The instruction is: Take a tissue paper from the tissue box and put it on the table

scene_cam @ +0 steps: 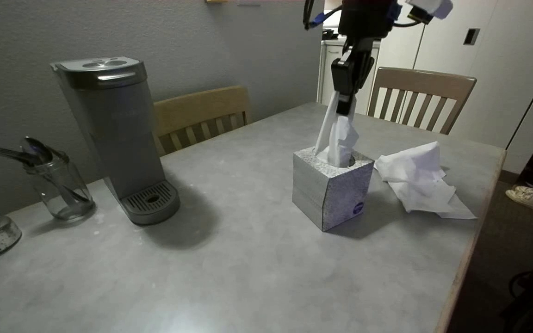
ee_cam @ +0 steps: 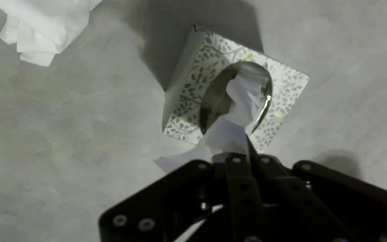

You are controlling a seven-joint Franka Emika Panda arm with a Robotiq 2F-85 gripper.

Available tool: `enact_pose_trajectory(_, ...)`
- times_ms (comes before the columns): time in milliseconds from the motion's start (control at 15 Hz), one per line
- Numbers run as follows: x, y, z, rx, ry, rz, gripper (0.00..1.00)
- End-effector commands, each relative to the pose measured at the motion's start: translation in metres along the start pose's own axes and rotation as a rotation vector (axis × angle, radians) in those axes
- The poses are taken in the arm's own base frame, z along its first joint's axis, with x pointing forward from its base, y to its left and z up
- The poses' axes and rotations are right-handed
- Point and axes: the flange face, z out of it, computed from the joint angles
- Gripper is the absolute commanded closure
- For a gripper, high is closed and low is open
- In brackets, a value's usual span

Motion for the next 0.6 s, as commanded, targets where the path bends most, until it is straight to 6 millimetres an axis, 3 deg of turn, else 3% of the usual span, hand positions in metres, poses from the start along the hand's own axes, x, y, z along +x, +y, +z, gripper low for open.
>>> enact_pose_trajectory(0, 0.003, -0.002, -0.039, -0.030, 0.038, -0.024, 1.00)
enact_pose_trajectory(533, 0.010, 0.011, -0.111, -0.139, 0.183, -0.051, 1.00)
